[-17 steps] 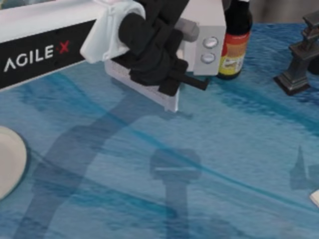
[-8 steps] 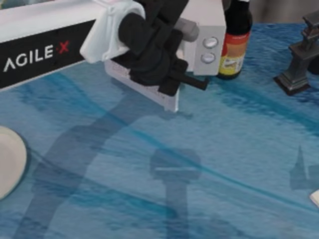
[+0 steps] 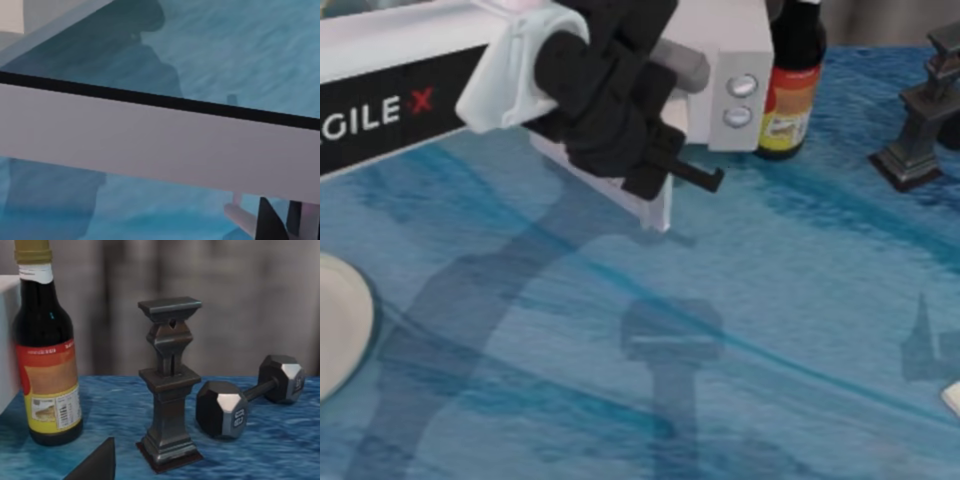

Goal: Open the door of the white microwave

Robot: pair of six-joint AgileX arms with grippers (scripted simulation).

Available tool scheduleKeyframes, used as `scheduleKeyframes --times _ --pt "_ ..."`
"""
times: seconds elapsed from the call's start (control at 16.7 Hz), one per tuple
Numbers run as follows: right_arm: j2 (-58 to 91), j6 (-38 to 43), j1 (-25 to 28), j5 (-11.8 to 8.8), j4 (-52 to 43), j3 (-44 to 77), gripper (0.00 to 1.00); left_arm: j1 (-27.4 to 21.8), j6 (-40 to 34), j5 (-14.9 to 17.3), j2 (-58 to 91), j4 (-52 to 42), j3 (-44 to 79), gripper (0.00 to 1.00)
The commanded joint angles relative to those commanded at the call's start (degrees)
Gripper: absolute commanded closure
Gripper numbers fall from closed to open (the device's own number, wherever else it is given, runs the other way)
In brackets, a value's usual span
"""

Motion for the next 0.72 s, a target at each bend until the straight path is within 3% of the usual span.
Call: scheduleKeyframes --times 0.18,0.72 --pt "0.0 0.0 0.0 0.0 0.0 0.0 0.0 0.94 3.0 1.6 -1.56 0.54 -2.16 1.0" --pt "0.0 0.0 0.0 0.0 0.0 0.0 0.0 0.98 3.11 1.66 -1.59 0.54 -2.26 1.0"
